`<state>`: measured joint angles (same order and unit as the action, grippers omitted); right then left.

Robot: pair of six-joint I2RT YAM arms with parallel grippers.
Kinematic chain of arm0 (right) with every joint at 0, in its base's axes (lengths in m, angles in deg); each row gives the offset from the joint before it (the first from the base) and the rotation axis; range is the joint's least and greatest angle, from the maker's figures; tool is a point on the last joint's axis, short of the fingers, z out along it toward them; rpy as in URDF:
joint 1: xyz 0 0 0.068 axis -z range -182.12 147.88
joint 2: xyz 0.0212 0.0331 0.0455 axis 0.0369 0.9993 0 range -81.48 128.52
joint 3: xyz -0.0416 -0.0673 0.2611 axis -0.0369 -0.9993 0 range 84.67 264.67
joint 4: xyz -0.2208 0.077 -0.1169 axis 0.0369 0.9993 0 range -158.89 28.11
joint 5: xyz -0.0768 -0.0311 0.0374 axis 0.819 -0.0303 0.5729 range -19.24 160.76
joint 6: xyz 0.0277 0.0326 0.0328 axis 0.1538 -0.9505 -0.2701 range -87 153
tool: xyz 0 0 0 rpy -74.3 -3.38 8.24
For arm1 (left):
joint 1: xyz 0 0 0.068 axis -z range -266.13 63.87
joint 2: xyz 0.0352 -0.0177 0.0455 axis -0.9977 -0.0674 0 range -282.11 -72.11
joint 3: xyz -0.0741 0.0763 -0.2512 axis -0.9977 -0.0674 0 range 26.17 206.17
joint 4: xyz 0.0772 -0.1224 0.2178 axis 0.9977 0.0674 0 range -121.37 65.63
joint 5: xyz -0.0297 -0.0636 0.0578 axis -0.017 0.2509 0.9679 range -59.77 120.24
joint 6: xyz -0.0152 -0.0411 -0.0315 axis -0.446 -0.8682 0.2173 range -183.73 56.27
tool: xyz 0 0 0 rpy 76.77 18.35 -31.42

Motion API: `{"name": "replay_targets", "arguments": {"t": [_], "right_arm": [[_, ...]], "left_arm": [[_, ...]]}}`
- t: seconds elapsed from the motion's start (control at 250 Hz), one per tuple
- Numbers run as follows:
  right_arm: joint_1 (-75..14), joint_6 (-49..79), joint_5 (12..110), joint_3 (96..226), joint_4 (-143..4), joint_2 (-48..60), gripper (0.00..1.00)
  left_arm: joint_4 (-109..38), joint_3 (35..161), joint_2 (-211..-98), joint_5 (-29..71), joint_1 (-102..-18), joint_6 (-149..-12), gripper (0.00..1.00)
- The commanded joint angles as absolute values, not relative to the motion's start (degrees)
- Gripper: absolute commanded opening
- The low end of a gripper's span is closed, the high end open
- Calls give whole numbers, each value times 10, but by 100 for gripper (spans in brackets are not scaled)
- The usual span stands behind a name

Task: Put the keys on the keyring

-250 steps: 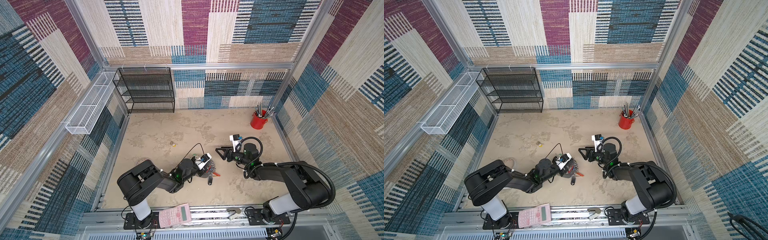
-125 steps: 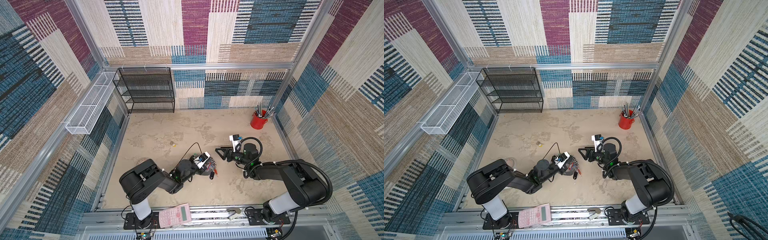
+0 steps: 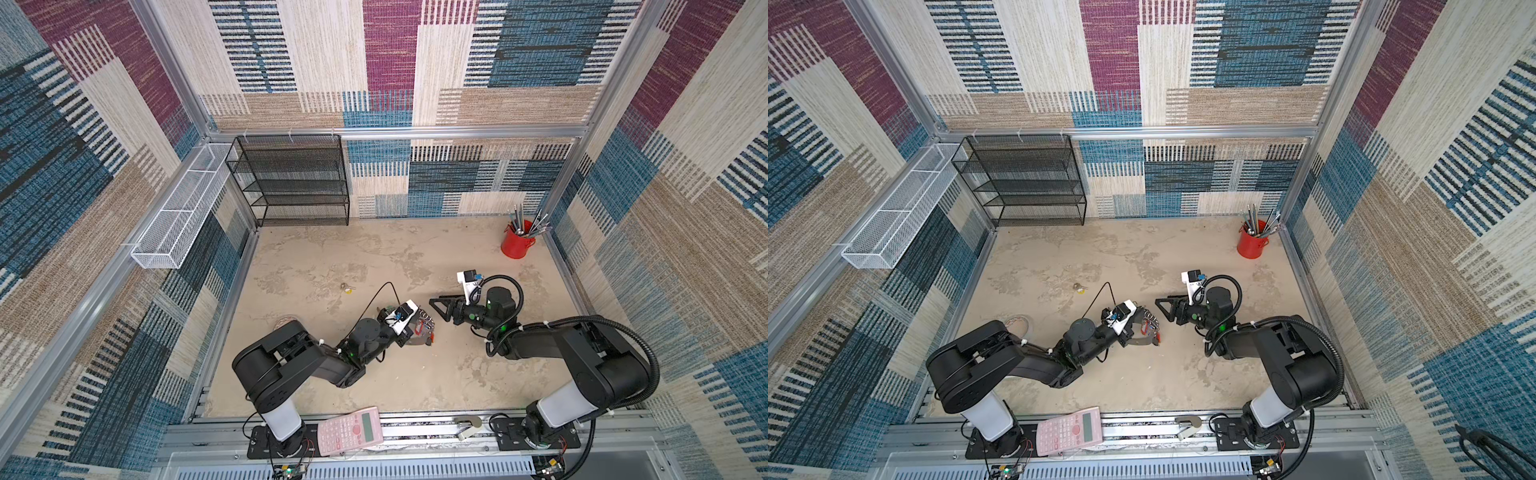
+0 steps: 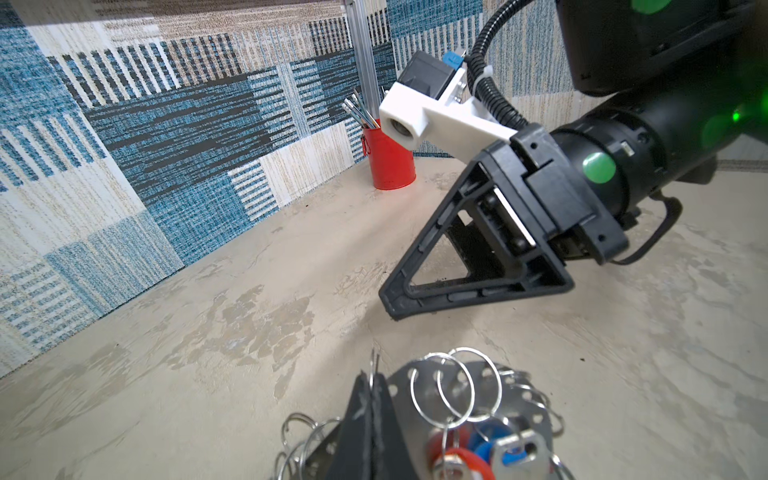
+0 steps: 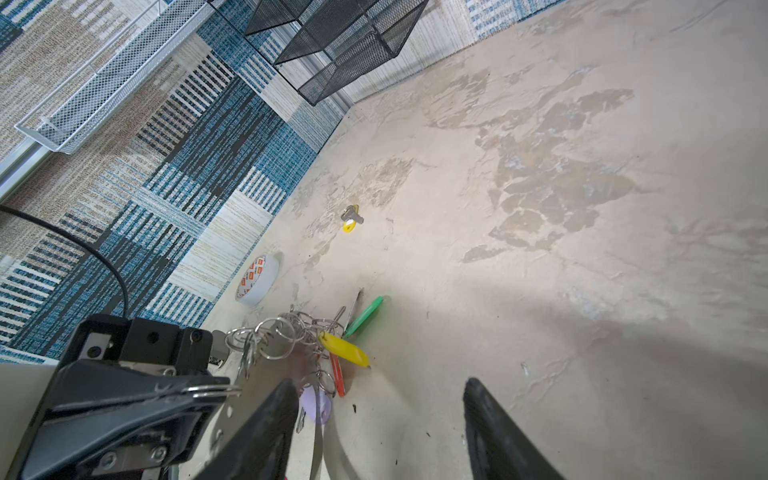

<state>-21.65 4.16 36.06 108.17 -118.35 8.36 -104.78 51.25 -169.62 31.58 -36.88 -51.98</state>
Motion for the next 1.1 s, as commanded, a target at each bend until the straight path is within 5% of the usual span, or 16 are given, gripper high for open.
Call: {"name": "replay_targets", "arguments": {"t": [0.0, 0.504, 1.096], "right_arm": [[-217, 35, 345, 1086, -1211, 89, 66], [-217, 36, 355, 1089, -1201, 75, 67], [-216, 49, 458, 1092, -1069, -54, 71]], "left_arm": [[-1075, 517, -1694, 329, -368, -543, 0], [-1038, 521, -1663, 347, -369, -588, 0], [-718, 597, -1469, 412, -388, -730, 0]]}}
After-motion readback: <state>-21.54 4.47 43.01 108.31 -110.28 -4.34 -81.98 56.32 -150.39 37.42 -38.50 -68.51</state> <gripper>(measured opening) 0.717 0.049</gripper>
